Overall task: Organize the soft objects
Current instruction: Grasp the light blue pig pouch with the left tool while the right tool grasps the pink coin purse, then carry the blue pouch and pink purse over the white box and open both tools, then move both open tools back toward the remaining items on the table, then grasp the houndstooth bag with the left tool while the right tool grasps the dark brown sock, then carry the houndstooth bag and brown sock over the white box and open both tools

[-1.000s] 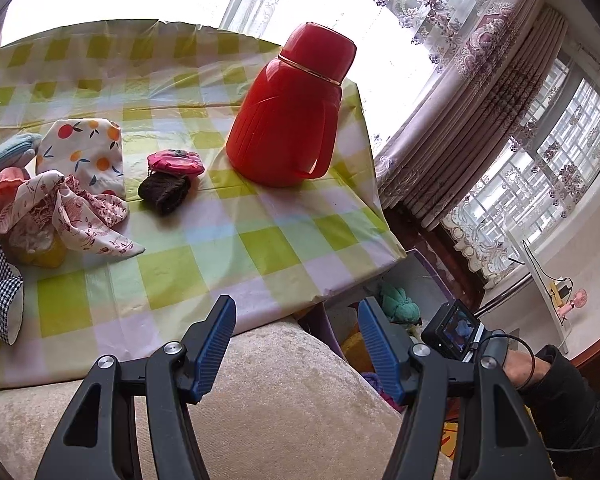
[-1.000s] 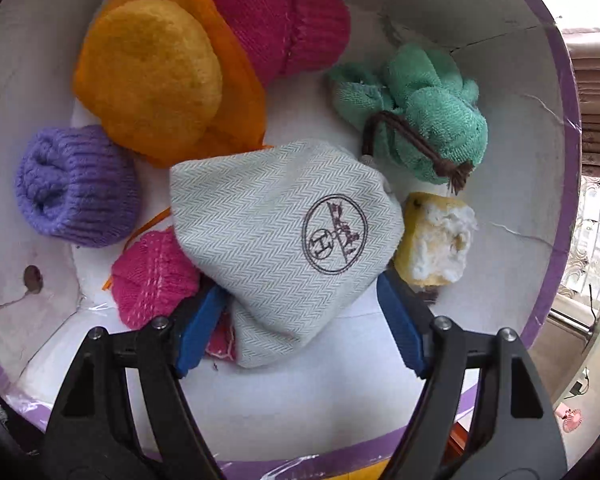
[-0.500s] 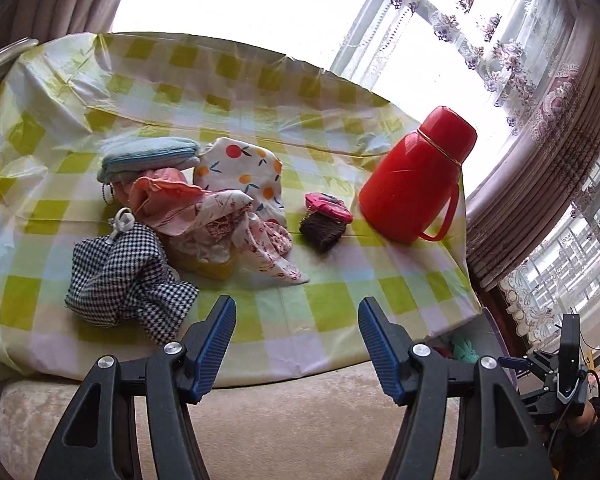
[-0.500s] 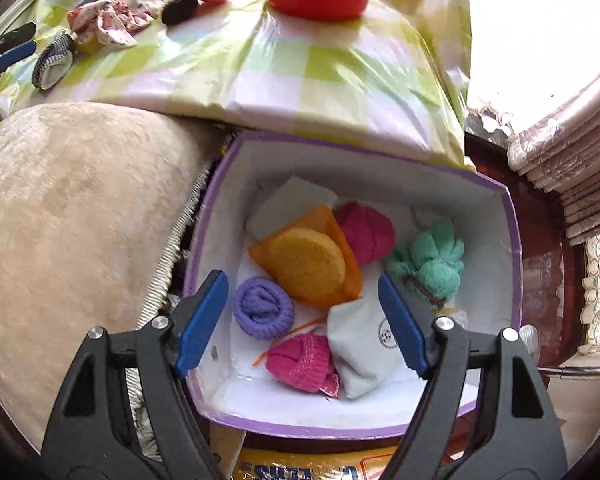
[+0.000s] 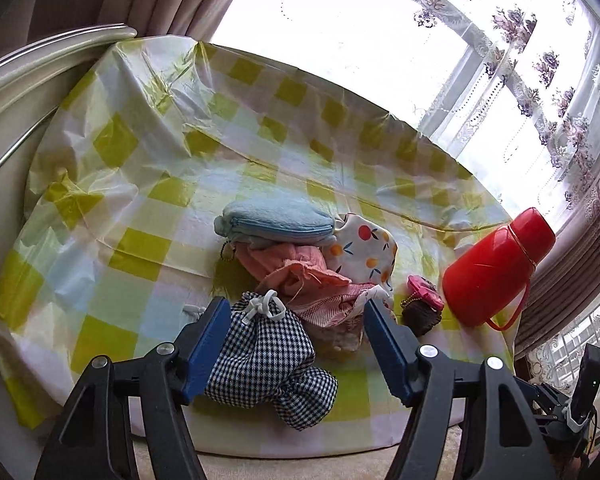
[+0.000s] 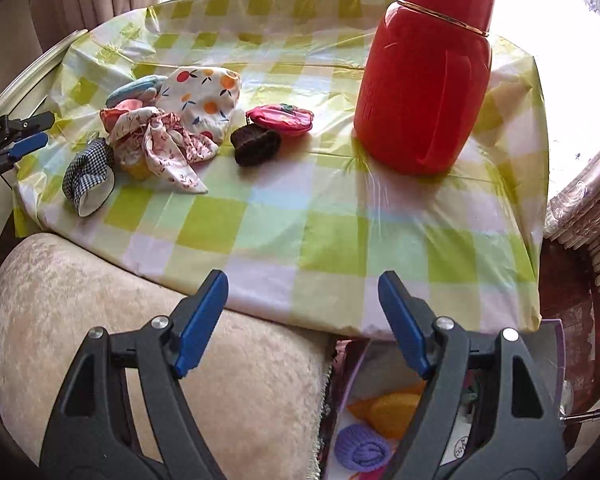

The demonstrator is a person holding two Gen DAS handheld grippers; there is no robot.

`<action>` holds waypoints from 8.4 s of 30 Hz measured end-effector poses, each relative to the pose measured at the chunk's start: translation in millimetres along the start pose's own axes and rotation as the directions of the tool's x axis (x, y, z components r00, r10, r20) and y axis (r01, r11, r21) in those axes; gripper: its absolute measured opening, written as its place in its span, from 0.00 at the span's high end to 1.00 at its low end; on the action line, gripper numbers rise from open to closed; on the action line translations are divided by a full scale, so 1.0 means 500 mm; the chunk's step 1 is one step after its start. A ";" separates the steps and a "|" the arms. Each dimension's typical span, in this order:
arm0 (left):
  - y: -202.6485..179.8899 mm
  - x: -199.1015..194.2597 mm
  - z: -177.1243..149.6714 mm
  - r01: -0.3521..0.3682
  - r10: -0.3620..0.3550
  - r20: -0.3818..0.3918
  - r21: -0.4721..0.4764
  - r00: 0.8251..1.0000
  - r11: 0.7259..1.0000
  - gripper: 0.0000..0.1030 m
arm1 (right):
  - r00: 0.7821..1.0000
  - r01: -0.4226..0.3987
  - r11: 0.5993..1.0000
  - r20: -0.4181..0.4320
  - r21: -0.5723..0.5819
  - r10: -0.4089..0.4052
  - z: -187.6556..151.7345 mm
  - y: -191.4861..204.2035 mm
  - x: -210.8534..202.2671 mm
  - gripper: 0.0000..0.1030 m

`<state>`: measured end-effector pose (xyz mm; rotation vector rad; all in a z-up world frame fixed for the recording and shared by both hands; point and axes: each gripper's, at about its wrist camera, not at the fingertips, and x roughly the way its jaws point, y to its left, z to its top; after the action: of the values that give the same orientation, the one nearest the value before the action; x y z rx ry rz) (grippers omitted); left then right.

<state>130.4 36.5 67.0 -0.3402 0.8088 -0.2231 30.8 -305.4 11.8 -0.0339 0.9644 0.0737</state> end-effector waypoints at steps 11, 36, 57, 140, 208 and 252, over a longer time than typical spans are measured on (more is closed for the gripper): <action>0.002 0.117 0.095 -0.040 0.040 -0.050 -0.006 0.998 0.999 0.18 | 0.996 -0.026 0.975 0.092 0.219 0.006 0.142 0.030 0.096 0.16; -0.055 0.289 0.122 -0.172 0.219 -0.115 0.326 0.969 0.930 0.52 | 0.995 0.087 0.961 0.026 0.263 -0.097 0.263 0.051 0.288 0.16; -0.005 0.166 0.140 -0.209 0.195 0.092 0.181 0.976 0.961 0.91 | 0.977 0.073 0.973 0.178 0.218 -0.114 0.246 0.070 0.192 0.29; -0.556 0.000 -0.299 0.353 -0.216 -0.297 0.556 0.930 0.752 0.53 | 0.906 0.385 0.732 -0.080 0.562 -0.416 -0.334 -0.449 -0.205 0.20; 0.026 0.081 -0.075 -0.099 0.089 -0.171 -0.051 0.981 0.994 0.26 | 0.999 0.027 0.992 0.026 0.120 -0.030 0.073 0.004 0.072 0.20; -0.033 0.023 -0.107 -0.074 0.076 -0.067 0.043 0.995 0.996 0.74 | 0.999 -0.014 0.998 0.053 0.068 0.010 0.122 0.082 0.116 0.64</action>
<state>97.5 6.1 31.3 -0.2647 0.8818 -0.1812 110.6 -257.8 -0.9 0.0364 0.9138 0.0526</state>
